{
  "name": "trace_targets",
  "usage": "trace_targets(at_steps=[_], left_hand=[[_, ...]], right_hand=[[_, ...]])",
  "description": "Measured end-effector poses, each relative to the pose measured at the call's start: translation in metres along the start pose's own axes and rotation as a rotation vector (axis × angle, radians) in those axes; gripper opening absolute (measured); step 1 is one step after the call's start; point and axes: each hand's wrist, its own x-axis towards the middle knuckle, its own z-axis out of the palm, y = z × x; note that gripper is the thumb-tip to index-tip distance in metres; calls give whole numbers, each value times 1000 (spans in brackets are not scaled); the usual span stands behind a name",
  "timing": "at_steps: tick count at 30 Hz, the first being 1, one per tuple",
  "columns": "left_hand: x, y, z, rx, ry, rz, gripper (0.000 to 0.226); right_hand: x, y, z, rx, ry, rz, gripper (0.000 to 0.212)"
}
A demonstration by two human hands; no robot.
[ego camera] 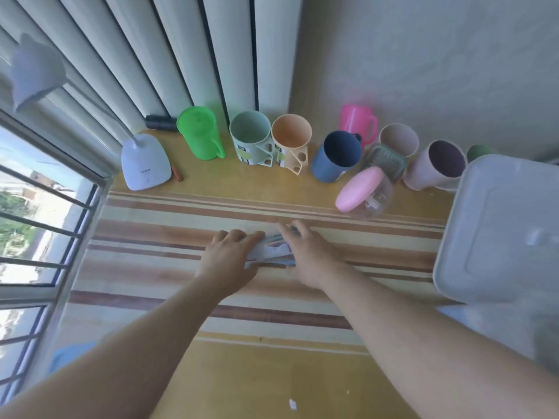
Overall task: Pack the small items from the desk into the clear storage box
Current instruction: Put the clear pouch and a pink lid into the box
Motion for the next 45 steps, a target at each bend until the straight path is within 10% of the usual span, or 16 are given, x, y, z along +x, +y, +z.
trace_targets(at_steps=[9,23,32,38,45], left_hand=[[-143,47,33,-240,-235,89,76],[-151,285,-88,-339,301,441,50],[-154,457,7,-12,54,721,30],[-154,490,45,123,-336,429,33],[-159,486,51,254,24,519,41]], right_hand=[[-148,-25,62,154,-84,50,45],[-350,101,-93,149,454,18,48],[-495,258,-35,229,119,325,45],[-501,287,-13,231,-8,352,29],[-495,279,6,104,226,222,50]])
